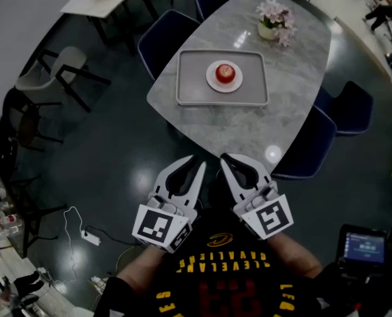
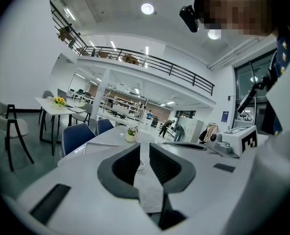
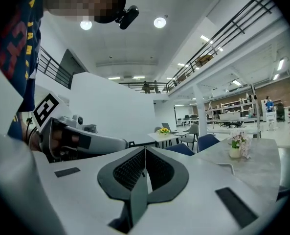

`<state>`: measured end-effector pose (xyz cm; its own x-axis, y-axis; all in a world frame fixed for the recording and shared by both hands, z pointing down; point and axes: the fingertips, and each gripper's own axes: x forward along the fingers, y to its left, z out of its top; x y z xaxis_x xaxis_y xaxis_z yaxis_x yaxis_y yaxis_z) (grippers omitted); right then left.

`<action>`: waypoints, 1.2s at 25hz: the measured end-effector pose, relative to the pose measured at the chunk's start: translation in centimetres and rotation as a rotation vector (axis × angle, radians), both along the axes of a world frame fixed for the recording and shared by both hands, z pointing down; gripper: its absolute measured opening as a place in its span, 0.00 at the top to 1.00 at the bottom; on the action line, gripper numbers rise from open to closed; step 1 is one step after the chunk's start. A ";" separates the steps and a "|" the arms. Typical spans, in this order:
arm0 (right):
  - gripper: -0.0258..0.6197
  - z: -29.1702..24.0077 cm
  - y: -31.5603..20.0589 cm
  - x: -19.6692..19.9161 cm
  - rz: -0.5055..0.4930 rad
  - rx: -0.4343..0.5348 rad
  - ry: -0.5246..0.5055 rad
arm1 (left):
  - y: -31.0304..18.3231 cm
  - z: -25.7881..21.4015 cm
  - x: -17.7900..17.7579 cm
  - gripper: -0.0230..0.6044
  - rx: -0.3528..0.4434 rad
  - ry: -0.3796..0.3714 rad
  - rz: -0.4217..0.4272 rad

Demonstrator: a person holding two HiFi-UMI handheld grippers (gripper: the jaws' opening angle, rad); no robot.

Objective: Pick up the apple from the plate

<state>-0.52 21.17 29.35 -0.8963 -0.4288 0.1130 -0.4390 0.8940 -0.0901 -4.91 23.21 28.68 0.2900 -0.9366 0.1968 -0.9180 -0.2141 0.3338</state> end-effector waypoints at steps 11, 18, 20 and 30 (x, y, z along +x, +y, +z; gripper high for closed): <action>0.95 0.3 -7.9 1.1 -0.041 -0.031 0.008 | -7.6 0.0 1.2 0.87 -0.027 -0.009 -0.036; 0.95 1.1 -13.3 3.4 -0.045 -0.063 0.007 | -12.4 0.6 2.9 0.87 -0.045 -0.010 -0.063; 0.95 1.4 -13.6 3.8 -0.044 -0.076 0.007 | -12.3 0.7 3.1 0.87 -0.053 -0.007 -0.069; 0.95 1.0 -13.4 3.6 -0.059 -0.070 -0.021 | -12.1 0.2 3.1 0.87 -0.050 -0.033 -0.078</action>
<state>3.08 7.77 30.36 -0.9221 -0.3671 0.1222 -0.3834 0.9092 -0.1621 -1.82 11.15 28.85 0.2092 -0.9448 0.2521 -0.9419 -0.1255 0.3115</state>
